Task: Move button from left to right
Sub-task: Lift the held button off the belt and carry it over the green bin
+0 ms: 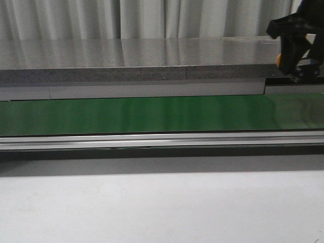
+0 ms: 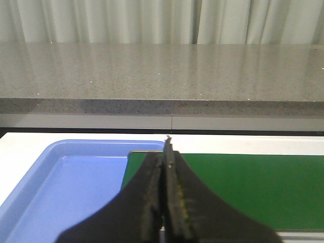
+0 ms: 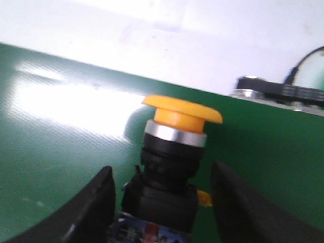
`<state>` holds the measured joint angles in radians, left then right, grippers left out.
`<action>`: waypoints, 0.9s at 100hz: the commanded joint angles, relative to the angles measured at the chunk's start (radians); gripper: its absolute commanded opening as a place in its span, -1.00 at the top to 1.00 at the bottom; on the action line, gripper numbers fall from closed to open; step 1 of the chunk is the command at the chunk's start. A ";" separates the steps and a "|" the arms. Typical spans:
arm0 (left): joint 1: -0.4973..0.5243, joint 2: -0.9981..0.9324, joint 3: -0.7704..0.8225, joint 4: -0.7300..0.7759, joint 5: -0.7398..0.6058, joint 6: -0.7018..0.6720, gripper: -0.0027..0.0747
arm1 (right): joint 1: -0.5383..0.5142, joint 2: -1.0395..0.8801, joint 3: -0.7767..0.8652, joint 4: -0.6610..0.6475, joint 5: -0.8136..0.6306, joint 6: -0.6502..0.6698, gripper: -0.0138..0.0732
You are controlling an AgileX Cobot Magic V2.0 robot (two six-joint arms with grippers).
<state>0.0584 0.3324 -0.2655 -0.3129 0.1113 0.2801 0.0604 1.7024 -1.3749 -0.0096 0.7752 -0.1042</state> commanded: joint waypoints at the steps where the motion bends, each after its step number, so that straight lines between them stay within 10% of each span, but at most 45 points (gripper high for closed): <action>1: -0.009 0.005 -0.027 -0.009 -0.077 0.001 0.98 | -0.062 -0.052 -0.052 -0.041 -0.040 -0.012 0.39; 47: -0.009 0.005 -0.027 -0.009 -0.077 0.001 0.98 | -0.416 -0.049 -0.070 -0.064 -0.106 -0.062 0.39; 90: -0.009 0.005 -0.027 -0.009 -0.077 0.001 0.99 | -0.453 0.111 -0.070 -0.061 -0.102 -0.063 0.39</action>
<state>0.0584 0.3324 -0.2655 -0.3129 0.1113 0.2801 -0.3861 1.8245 -1.4090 -0.0655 0.7012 -0.1561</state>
